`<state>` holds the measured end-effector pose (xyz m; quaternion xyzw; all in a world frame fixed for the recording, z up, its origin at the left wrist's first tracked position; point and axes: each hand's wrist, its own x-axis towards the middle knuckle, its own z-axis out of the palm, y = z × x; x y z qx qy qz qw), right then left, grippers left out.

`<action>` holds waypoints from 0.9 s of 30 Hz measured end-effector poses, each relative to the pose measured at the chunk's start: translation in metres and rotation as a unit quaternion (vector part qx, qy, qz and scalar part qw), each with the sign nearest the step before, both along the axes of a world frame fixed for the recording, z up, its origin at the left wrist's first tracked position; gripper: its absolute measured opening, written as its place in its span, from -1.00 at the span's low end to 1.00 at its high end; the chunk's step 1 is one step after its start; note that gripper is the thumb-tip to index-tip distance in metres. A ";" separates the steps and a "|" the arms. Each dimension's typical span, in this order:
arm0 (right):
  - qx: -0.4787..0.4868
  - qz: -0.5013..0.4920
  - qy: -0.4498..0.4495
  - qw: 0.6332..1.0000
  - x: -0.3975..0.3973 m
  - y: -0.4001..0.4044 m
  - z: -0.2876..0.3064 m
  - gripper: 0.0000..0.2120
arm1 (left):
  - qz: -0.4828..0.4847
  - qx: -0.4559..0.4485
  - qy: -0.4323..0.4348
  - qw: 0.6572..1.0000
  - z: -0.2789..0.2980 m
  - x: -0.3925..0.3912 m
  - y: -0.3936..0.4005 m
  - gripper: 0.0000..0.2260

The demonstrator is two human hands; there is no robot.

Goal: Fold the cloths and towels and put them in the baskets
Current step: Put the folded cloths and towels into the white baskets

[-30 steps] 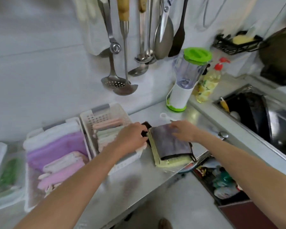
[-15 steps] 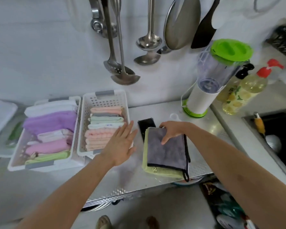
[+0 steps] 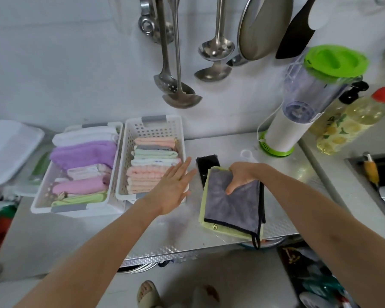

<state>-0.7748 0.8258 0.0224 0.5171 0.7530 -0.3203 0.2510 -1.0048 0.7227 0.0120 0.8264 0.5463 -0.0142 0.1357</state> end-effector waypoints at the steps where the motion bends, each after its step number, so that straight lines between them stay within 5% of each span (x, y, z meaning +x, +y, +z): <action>1: 0.003 0.004 0.001 1.000 -0.002 -0.004 0.005 -0.44 | -0.002 -0.003 -0.004 1.000 0.001 -0.001 0.000 -0.47; 8: 0.102 0.047 0.010 0.994 -0.014 -0.029 0.060 -0.31 | -0.005 -0.057 -0.027 0.998 0.013 -0.001 0.003 -0.41; 13: 0.152 -0.017 0.056 0.987 -0.008 -0.029 0.098 -0.35 | -0.001 -0.135 -0.086 0.987 0.036 -0.012 0.007 -0.23; 18: 0.346 -0.077 0.043 0.934 -0.019 -0.037 0.102 -0.52 | 0.070 -0.101 -0.157 0.980 0.057 -0.042 0.020 -0.50; 21: 0.439 -0.078 0.013 0.895 -0.040 -0.039 0.099 -0.53 | 0.092 -0.060 -0.114 0.987 0.064 -0.069 0.036 -0.53; 27: 0.463 -0.137 0.030 0.875 -0.067 -0.046 0.080 -0.59 | 0.122 -0.080 -0.017 0.989 0.062 -0.094 0.080 -0.37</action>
